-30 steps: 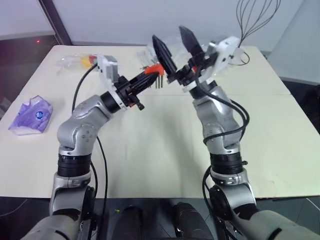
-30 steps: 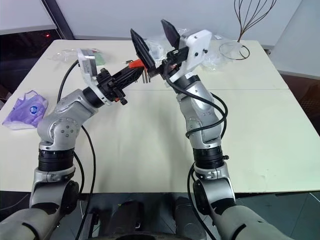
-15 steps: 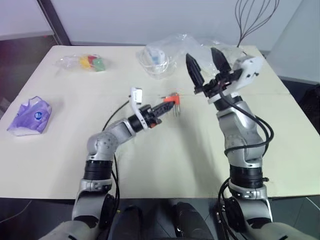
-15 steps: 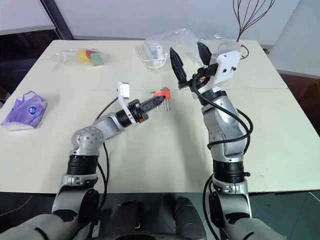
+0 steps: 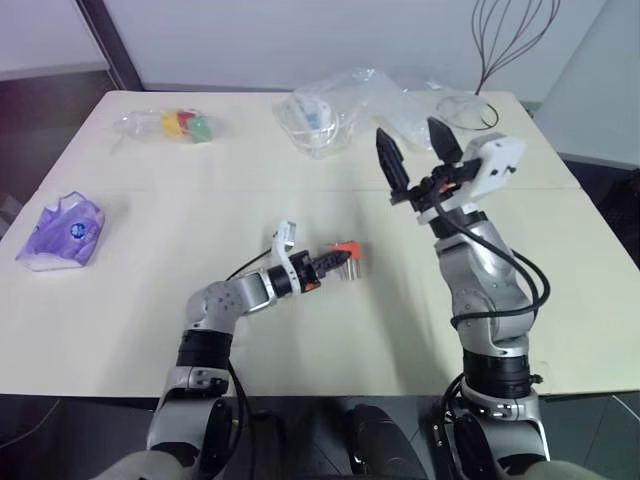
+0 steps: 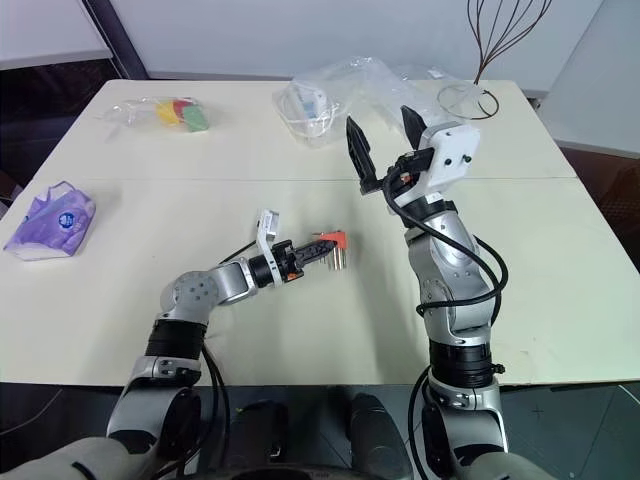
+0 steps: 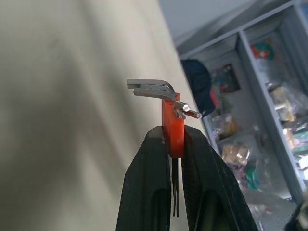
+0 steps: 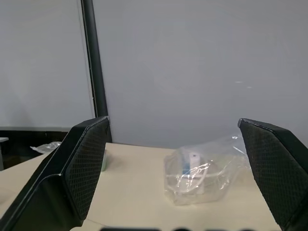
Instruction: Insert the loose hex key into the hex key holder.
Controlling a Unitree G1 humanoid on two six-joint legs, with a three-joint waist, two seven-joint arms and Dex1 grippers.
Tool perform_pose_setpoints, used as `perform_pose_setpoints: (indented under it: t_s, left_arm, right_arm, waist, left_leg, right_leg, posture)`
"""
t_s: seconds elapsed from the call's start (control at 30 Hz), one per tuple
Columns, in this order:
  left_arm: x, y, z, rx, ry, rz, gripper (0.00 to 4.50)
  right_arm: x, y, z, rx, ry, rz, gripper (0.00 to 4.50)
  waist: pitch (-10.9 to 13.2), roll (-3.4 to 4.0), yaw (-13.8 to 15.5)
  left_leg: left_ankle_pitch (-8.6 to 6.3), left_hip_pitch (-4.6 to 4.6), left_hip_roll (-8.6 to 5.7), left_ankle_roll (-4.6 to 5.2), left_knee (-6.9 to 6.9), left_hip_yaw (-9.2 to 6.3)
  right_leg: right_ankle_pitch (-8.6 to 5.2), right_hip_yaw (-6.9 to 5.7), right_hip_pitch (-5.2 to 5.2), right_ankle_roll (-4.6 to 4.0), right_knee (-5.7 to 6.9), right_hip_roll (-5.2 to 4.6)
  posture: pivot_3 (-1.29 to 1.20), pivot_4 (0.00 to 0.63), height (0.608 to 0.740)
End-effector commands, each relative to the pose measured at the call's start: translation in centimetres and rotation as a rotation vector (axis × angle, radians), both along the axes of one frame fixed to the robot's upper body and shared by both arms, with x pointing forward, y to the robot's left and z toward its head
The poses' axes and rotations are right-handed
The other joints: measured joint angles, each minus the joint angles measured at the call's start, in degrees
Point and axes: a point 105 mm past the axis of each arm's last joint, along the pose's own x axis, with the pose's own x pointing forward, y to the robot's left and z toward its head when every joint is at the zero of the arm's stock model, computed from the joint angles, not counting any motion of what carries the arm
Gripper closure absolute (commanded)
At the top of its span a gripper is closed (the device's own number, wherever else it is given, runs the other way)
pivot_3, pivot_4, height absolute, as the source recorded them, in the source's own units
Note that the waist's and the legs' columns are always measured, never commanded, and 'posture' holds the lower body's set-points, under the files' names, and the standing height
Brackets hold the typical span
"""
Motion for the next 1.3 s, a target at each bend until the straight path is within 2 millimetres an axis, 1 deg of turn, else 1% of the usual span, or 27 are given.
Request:
perform_pose_setpoints:
  t_s: [0.03, 0.1, 0.17, 0.2, 0.27, 0.3, 0.37, 0.4, 0.43, 0.57, 0.73, 0.9, 1.0, 1.1, 1.13, 1.2, 1.3]
  left_arm:
    - [-0.2, 0.8, -0.9, 0.038, 0.005, 0.009, 4.50]
    - [-0.4, 1.2, -1.2, 0.056, 0.008, 0.014, 4.50]
    - [-0.5, 1.6, -1.5, 0.073, 0.007, 0.021, 3.61]
    - [-0.5, 1.7, -1.6, 0.079, 0.006, 0.025, 3.31]
    - [-0.4, 2.2, -1.8, 0.094, 0.003, 0.041, 2.39]
    - [-0.4, 2.4, -1.8, 0.098, -0.001, 0.048, 1.79]
    - [-0.3, 2.8, -1.7, 0.116, -0.017, 0.060, 0.90]
    - [-0.4, 3.0, -1.6, 0.126, -0.028, 0.066, 0.37]
    - [-0.4, 3.4, -1.5, 0.137, -0.037, 0.075, 0.04]
    - [-0.5, 4.5, -0.5, 0.189, -0.112, 0.105, 0.04]
    - [-0.3, 6.1, 1.7, 0.240, -0.231, 0.165, 0.04]
    - [-0.2, 7.4, 3.3, 0.300, -0.322, 0.210, 0.04]
    - [-0.3, 8.2, 4.8, 0.359, -0.417, 0.214, 0.04]
    - [-0.9, 8.7, 6.0, 0.451, -0.548, 0.171, 0.04]
    - [-1.2, 8.9, 6.6, 0.480, -0.601, 0.143, 0.04]
    - [-1.8, 9.0, 7.3, 0.509, -0.660, 0.106, 0.04]
    - [-2.9, 9.2, 8.1, 0.566, -0.759, 0.027, 0.04]
  right_arm:
    - [-1.0, 0.5, 1.2, 0.003, -0.060, 0.012, 0.05]
    - [-1.0, 0.7, 1.0, 0.003, -0.056, 0.018, 0.05]
    - [-1.0, 0.9, 1.0, 0.003, -0.052, 0.025, 0.00]
    - [-1.0, 0.9, 0.9, 0.003, -0.050, 0.028, 0.00]
    - [-0.9, 1.1, 0.8, 0.002, -0.047, 0.032, 0.00]
    - [-0.9, 1.1, 0.8, 0.002, -0.046, 0.034, 0.00]
    - [-0.8, 1.2, 0.7, 0.000, -0.044, 0.037, 0.00]
    - [-0.8, 1.2, 0.7, -0.001, -0.043, 0.038, 0.00]
    - [-0.8, 1.2, 0.7, -0.003, -0.042, 0.039, 0.00]
    - [-0.7, 0.9, 0.5, -0.015, -0.036, 0.034, 0.00]
    - [-0.4, 0.1, -0.2, -0.067, -0.008, 0.020, 0.00]
    - [-0.4, -0.4, -1.0, -0.162, 0.030, 0.030, 0.00]
    - [-0.5, -0.8, -2.1, -0.277, 0.091, 0.064, 0.00]
    - [-1.2, -1.7, -3.4, -0.414, 0.161, 0.131, 0.00]
    - [-1.8, -2.0, -4.1, -0.484, 0.202, 0.177, 0.00]
    - [-2.7, -2.4, -5.0, -0.579, 0.257, 0.240, 0.00]
    - [-4.7, -3.2, -6.5, -0.744, 0.347, 0.360, 0.00]
  waist:
    - [0.00, 0.00, -0.06]
    - [-0.01, 0.01, -0.16]
    - [-0.02, 0.03, -0.20]
    - [-0.02, 0.03, -0.19]
    - [-0.02, 0.03, -0.07]
    - [-0.02, 0.02, -0.04]
    - [-0.02, 0.02, -0.03]
    - [-0.03, 0.03, -0.03]
    - [-0.04, 0.03, -0.08]
    - [-0.04, 0.04, -0.43]
    - [-0.04, 0.03, -0.07]
    - [-0.03, 0.02, 0.11]
    - [-0.02, 0.02, 0.09]
    - [0.00, 0.01, 0.11]
    - [0.01, 0.02, 0.10]
    - [0.05, 0.02, 0.14]
    - [0.06, 0.02, 0.12]
  left_leg:
    - [0.00, 0.00, 0.00, 0.00, 0.00, 0.00]
    - [0.00, 0.03, 0.01, 0.00, 0.00, 0.00]
    - [0.00, 0.05, 0.02, 0.00, -0.01, 0.01]
    - [0.00, 0.05, 0.02, 0.00, -0.02, 0.01]
    - [0.00, 0.05, 0.03, 0.00, -0.02, 0.01]
    - [0.00, 0.04, 0.03, 0.00, -0.02, 0.01]
    - [0.00, 0.07, 0.02, 0.00, 0.00, 0.01]
    - [0.00, 0.10, 0.02, 0.00, 0.01, 0.00]
    - [0.00, 0.14, 0.01, 0.00, 0.01, 0.00]
    - [0.00, 0.23, 0.06, 0.00, -0.02, -0.01]
    - [0.00, 0.12, 0.06, 0.00, -0.11, -0.01]
    - [0.00, 0.08, 0.03, 0.00, -0.10, -0.01]
    - [0.00, 0.07, 0.02, 0.00, -0.10, 0.01]
    - [0.00, 0.06, 0.01, 0.00, -0.13, 0.00]
    - [0.00, 0.06, 0.00, 0.00, -0.15, 0.01]
    - [0.00, 0.05, 0.00, 0.00, -0.19, 0.01]
    - [0.00, 0.05, 0.00, 0.01, -0.24, 0.02]
  right_leg:
    - [0.00, 0.00, 0.00, 0.00, 0.00, 0.00]
    - [0.00, 0.00, 0.01, 0.00, 0.01, 0.01]
    - [0.00, 0.01, 0.01, 0.00, 0.01, 0.02]
    - [0.00, 0.01, 0.00, 0.00, 0.02, 0.02]
    - [0.00, 0.01, 0.01, 0.00, 0.01, 0.02]
    - [0.00, 0.01, 0.01, 0.00, 0.01, 0.01]
    - [0.00, 0.01, 0.08, 0.00, 0.00, -0.01]
    - [0.00, 0.01, 0.11, 0.00, 0.00, -0.01]
    - [0.00, 0.01, 0.15, -0.01, 0.00, -0.01]
    - [0.01, 0.01, 0.18, -0.04, 0.02, 0.08]
    - [0.00, 0.02, 0.06, -0.04, -0.01, 0.03]
    - [0.00, 0.02, 0.05, -0.03, -0.04, -0.06]
    - [0.00, 0.02, 0.05, -0.03, -0.06, -0.06]
    - [0.00, 0.00, 0.05, -0.04, -0.08, -0.05]
    - [0.00, 0.00, 0.05, -0.04, -0.10, -0.05]
    - [-0.01, 0.01, 0.05, -0.04, -0.17, -0.05]
    - [-0.01, 0.01, 0.05, -0.05, -0.23, -0.04]
  posture:
    - [0.00, 0.150, 0.740]
    - [0.00, 0.150, 0.740]
    - [0.00, 0.150, 0.740]
    - [0.00, 0.150, 0.740]
    - [0.00, 0.150, 0.740]
    - [0.00, 0.150, 0.740]
    - [0.00, 0.150, 0.740]
    - [0.00, 0.150, 0.740]
    - [0.00, 0.150, 0.740]
    - [0.00, 0.150, 0.740]
    - [0.00, 0.150, 0.740]
    - [0.00, 0.150, 0.740]
    - [0.00, 0.150, 0.740]
    - [0.00, 0.150, 0.740]
    - [0.00, 0.150, 0.740]
    - [0.00, 0.150, 0.740]
    - [0.00, 0.150, 0.740]
